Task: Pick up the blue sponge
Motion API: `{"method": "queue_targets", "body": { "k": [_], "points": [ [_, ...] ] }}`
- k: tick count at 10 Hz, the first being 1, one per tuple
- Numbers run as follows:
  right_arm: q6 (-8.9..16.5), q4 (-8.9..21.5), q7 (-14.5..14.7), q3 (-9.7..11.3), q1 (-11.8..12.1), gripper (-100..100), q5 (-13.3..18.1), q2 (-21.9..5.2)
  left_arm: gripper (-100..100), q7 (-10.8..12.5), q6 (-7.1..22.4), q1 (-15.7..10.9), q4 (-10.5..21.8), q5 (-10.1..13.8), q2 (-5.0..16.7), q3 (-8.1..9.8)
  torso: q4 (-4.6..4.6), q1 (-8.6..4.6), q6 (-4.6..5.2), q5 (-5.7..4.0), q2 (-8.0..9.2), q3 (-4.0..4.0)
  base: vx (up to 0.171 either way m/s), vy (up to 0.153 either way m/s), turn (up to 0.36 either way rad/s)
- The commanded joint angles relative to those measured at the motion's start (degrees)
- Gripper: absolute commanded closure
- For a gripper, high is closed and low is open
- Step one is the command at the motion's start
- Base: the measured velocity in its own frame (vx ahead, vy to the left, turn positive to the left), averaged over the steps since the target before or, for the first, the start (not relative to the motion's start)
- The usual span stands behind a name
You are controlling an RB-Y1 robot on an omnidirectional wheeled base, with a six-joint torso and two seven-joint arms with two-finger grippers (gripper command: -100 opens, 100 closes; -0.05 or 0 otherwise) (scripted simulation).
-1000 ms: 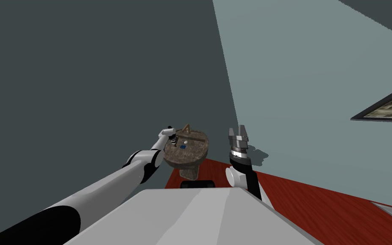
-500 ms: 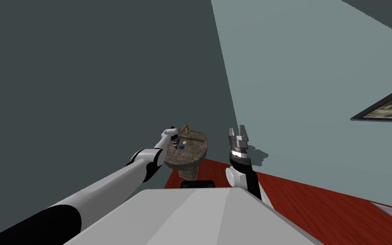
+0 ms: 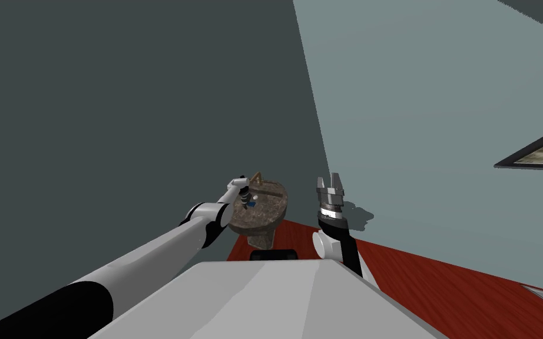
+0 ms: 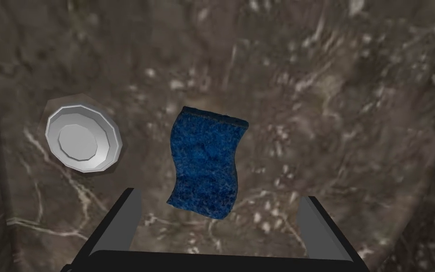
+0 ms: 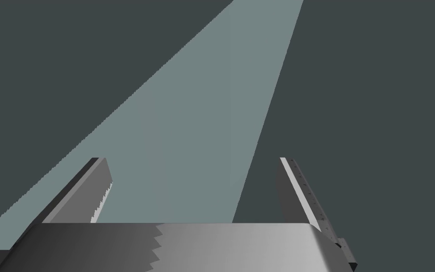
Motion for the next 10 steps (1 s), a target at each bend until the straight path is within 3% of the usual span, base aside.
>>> {"method": "queue_targets", "body": {
  "k": [1, 2, 4, 5, 6, 10],
  "points": [
    [0.0, 0.0, 0.0, 0.0, 0.0, 0, 0.0, 0.0, 0, 0.0, 0.0, 0.0, 0.0, 0.0, 0.0, 0.0, 0.0, 0.0, 0.0, 0.0, 0.0, 0.0, 0.0, 0.0, 0.0],
    [0.0, 0.0, 0.0, 0.0, 0.0, 0, 0.0, 0.0, -100, 0.07, -1.78, 1.06, 0.62, -0.08, -0.44, -0.2, 0.0, 0.03, 0.0, 0.01, 0.01, 0.0, -0.001, 0.004, -0.012],
    [0.0, 0.0, 0.0, 0.0, 0.0, 0, 0.0, 0.0, -100, 0.12, -3.56, 2.11, 1.28, -0.16, -0.87, -0.39, 0.0, 0.07, 0.0, 0.02, 0.01, 0.0, -0.002, 0.006, -0.018],
    [0.0, 0.0, 0.0, 0.0, 0.0, 0, 0.0, 0.0, -100, 0.11, -2.84, 1.71, 1.14, -0.15, -0.75, -0.33, 0.0, 0.07, 0.0, 0.02, 0.01, 0.01, 0.0, 0.0, 0.0],
    [0.0, 0.0, 0.0, 0.0, 0.0, 0, 0.0, 0.0, 100, 0.13, -3.15, 1.71, 1.31, -0.15, -0.78, -0.34, 0.01, 0.06, 0.0, 0.02, 0.01, 0.01, 0.0, 0.0, 0.0],
    [0.0, 0.0, 0.0, 0.0, 0.0, 0, 0.0, 0.0, 100, 0.12, -3.12, 1.62, 1.24, -0.14, -0.77, -0.34, -0.07, 0.1, -0.03, 0.05, -0.03, -0.05, 0.0, 0.0, 0.0]
  ]
}}
